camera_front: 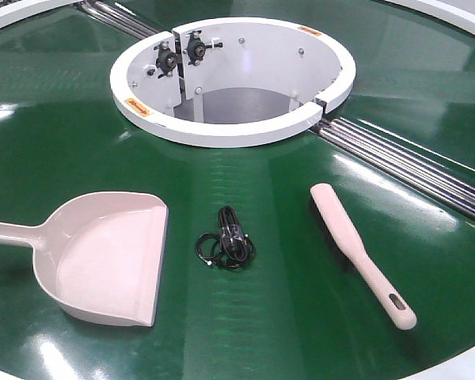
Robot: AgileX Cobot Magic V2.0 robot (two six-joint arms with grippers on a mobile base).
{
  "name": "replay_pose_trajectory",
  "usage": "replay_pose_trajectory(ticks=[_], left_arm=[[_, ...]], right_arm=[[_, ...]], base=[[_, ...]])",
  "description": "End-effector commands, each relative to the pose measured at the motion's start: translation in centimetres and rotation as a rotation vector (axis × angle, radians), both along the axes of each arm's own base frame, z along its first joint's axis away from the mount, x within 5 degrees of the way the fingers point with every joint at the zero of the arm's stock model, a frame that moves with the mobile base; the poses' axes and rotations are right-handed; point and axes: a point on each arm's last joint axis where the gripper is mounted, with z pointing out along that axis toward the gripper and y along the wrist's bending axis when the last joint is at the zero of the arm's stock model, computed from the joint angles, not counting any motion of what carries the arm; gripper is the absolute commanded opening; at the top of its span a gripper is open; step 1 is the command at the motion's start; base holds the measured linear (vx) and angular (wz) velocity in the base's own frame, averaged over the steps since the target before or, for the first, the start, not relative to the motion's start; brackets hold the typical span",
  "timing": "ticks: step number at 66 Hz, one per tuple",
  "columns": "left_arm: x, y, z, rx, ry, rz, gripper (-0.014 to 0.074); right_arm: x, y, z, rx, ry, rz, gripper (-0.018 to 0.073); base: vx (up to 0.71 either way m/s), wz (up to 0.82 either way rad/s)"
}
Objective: Clean and inspect green conveyor with broom and dustpan
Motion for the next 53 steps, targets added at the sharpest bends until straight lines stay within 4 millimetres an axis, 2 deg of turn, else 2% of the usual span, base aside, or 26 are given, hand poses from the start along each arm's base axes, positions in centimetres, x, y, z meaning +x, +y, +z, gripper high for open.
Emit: replay_pose_trajectory(ticks=[1, 53], left_arm=[[-0.08, -0.01, 0.48, -0.014, -0.084, -0.003, -0.0006], [-0.08, -0.01, 0.48, -0.014, -0.084, -0.003, -0.0006]], right_arm=[[-0.10, 0.06, 0.56, -0.018, -0.074, 0.005, -0.0008], [-0.10, 0.06, 0.56, -0.018, -0.074, 0.005, -0.0008]], base=[[0.00, 0.00], [0.00, 0.00]])
